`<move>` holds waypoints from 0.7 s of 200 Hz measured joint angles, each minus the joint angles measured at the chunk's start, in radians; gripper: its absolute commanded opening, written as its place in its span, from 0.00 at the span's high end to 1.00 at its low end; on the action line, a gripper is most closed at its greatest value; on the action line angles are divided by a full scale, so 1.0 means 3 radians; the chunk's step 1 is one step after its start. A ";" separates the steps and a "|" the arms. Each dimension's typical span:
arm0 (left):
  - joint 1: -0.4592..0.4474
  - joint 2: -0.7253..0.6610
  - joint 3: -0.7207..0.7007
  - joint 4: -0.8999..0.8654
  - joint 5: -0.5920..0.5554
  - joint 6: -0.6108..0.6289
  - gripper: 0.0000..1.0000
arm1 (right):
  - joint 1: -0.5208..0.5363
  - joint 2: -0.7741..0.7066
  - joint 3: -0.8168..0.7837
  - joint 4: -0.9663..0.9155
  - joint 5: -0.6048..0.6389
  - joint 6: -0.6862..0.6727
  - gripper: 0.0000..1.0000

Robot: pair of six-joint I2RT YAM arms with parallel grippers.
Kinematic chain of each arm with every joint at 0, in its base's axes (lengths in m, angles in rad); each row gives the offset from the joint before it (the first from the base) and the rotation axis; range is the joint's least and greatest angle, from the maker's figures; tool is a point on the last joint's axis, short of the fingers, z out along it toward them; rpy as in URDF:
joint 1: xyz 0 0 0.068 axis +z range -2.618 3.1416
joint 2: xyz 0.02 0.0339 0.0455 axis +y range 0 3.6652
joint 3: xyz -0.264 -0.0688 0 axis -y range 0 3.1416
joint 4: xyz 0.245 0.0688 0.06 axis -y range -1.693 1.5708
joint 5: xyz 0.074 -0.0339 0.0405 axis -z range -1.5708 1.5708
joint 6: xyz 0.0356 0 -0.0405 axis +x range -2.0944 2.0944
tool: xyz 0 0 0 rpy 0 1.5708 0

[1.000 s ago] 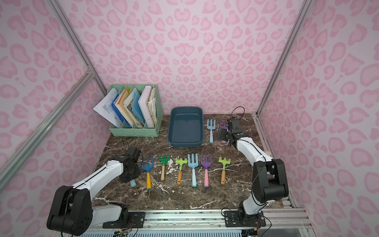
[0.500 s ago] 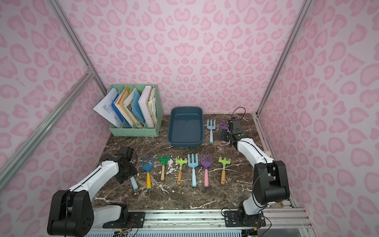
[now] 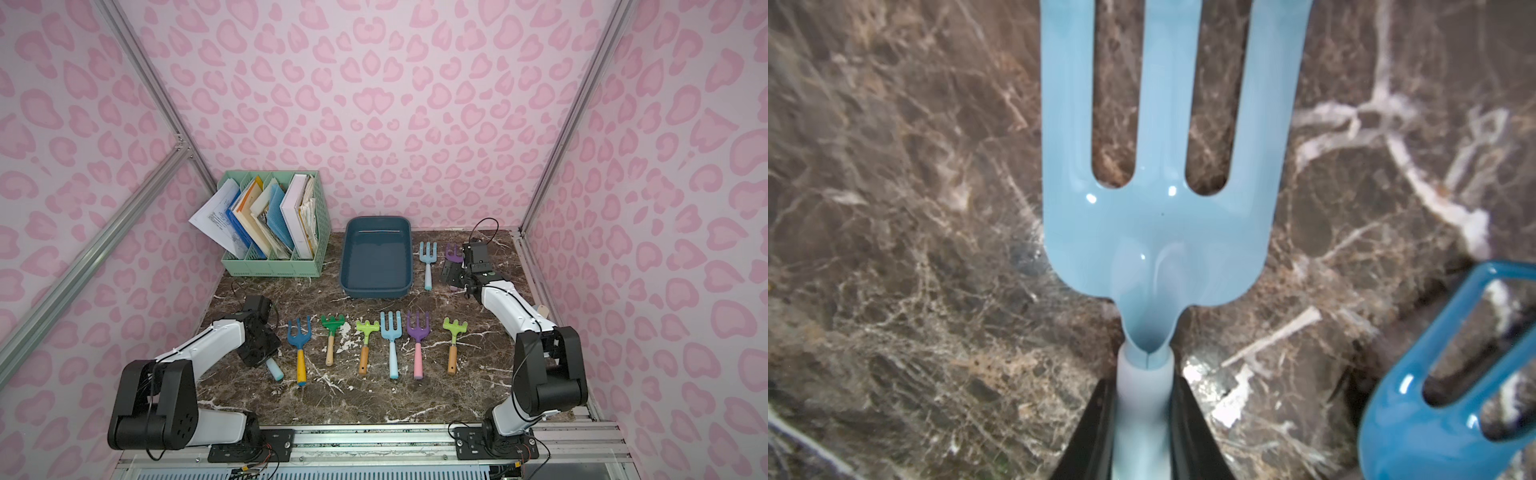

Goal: Take the hand rake out of the storage box
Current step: Place the rake at the center of the board.

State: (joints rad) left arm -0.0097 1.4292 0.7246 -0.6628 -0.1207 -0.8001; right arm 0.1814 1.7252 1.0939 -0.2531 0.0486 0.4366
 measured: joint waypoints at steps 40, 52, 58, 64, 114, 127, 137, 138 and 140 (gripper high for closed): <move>-0.0004 0.0022 0.0108 -0.0092 0.0011 0.0245 0.82 | -0.0032 0.0013 -0.0001 0.0000 0.0004 0.0001 0.02; -0.0034 -0.0004 0.0106 -0.0108 0.0017 0.0313 0.82 | -0.0038 0.0028 -0.0001 -0.0003 0.0010 0.0001 0.02; -0.0071 -0.0006 0.0111 -0.0117 -0.0009 0.0340 0.82 | -0.0037 0.0032 -0.0001 -0.0004 0.0014 0.0001 0.02; -0.0126 -0.0006 0.0123 -0.0131 -0.0010 0.0376 0.83 | -0.0037 0.0033 -0.0001 -0.0003 0.0011 0.0001 0.02; -0.0495 0.0088 0.0290 -0.0275 -0.0233 0.0523 0.82 | -0.0037 0.0052 -0.0001 0.0011 0.0013 0.0001 0.02; -0.0532 0.0108 0.0312 -0.0359 -0.0327 0.0518 0.82 | -0.0037 0.0074 -0.0001 0.0010 0.0013 0.0001 0.02; -0.0537 0.0112 0.0329 -0.0418 -0.0371 0.0495 0.79 | -0.0037 0.0089 0.0000 0.0009 0.0013 0.0001 0.02; -0.0535 0.0109 0.0331 -0.0430 -0.0379 0.0490 0.78 | -0.0037 0.0090 0.0000 0.0009 0.0013 0.0001 0.02; -0.0537 0.0106 0.0331 -0.0437 -0.0387 0.0488 0.78 | -0.0037 0.0093 0.0001 0.0008 0.0013 0.0001 0.02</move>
State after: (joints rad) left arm -0.1707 1.4609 0.8238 -0.7940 -0.2367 -0.6537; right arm 0.1703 1.7531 1.0943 -0.2508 0.0525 0.4370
